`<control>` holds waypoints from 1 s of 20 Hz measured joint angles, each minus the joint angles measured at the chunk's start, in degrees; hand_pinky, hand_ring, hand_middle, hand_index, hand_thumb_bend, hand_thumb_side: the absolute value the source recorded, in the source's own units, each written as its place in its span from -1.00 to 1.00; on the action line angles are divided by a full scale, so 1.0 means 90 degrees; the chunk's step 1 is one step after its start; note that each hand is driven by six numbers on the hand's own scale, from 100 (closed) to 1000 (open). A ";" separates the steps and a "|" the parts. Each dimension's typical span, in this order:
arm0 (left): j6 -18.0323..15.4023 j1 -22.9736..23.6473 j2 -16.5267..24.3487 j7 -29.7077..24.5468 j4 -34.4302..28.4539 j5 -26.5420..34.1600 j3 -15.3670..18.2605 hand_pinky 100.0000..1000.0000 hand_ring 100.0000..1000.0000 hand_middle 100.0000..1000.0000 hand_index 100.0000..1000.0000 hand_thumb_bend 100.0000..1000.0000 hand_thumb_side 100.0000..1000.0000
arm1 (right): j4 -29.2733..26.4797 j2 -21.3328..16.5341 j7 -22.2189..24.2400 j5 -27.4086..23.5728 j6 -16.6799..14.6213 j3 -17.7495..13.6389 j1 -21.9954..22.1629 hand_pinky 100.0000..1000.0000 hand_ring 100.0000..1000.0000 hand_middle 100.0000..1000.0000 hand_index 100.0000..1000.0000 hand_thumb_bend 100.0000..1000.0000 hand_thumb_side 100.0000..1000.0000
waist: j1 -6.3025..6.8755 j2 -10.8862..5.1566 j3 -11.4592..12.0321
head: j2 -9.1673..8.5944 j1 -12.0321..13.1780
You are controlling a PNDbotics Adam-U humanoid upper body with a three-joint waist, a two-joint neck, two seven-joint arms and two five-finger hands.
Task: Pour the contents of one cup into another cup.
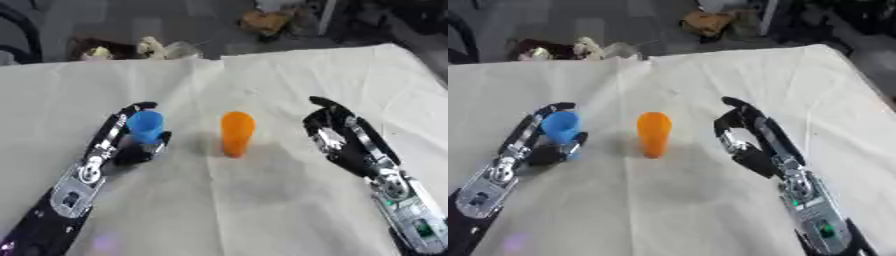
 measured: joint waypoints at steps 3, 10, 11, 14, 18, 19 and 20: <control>0.0014 0.0061 0.0002 0.0156 -0.0092 0.0117 -0.0001 -0.79 0.46 -0.46 0.64 -1.00 -0.71 | 0.0000 0.0000 -0.0013 -0.0022 -0.0008 0.0000 0.0000 0.58 0.30 0.18 0.86 -0.86 0.27 | 0.0000 0.0004 0.0010 | 0.0000 -0.0006; 0.0120 0.0237 0.0156 0.0520 -0.0506 0.0366 0.0001 -0.79 0.43 -0.47 0.63 -1.00 -0.70 | 0.0009 0.0011 -0.0052 -0.0064 -0.0020 -0.0001 0.0000 0.57 0.29 0.17 0.86 -0.88 0.28 | 0.0003 0.0015 0.0084 | -0.0001 -0.0035; 0.0132 0.0252 0.0184 0.0565 -0.0579 0.0412 0.0002 -0.80 0.43 -0.48 0.62 -1.00 -0.70 | 0.0023 0.0012 -0.0057 -0.0070 -0.0019 -0.0001 0.0000 0.57 0.29 0.17 0.86 -0.88 0.28 | 0.0004 0.0015 0.0085 | -0.0001 -0.0037; 0.0168 0.0265 0.0257 0.0664 -0.0835 0.0531 0.0003 -0.81 0.41 -0.48 0.62 -1.00 -0.70 | 0.0066 0.0030 -0.0063 -0.0080 -0.0020 -0.0001 0.0001 0.57 0.29 0.17 0.86 -0.88 0.28 | 0.0008 0.0013 0.0111 | -0.0001 -0.0060; 0.0216 0.0321 0.0358 0.0731 -0.1221 0.0711 0.0003 -0.82 0.38 -0.49 0.62 -1.00 -0.69 | 0.0160 0.0045 -0.0062 -0.0138 -0.0019 0.0003 0.0000 0.57 0.28 0.16 0.85 -0.89 0.28 | 0.0029 -0.0009 0.0159 | -0.0001 -0.0089; 0.0228 0.0330 0.0382 0.0740 -0.1332 0.0752 0.0003 -0.82 0.38 -0.49 0.62 -1.00 -0.69 | 0.0191 0.0045 -0.0061 -0.0159 -0.0018 0.0007 -0.0001 0.57 0.28 0.16 0.84 -0.89 0.28 | 0.0041 -0.0013 0.0176 | -0.0001 -0.0091; 0.0246 0.0349 0.0409 0.0743 -0.1448 0.0795 0.0002 -0.83 0.37 -0.49 0.62 -1.00 -0.68 | 0.0223 0.0045 -0.0059 -0.0182 -0.0017 0.0012 -0.0002 0.57 0.27 0.15 0.81 -0.91 0.27 | 0.0047 -0.0020 0.0187 | -0.0001 -0.0095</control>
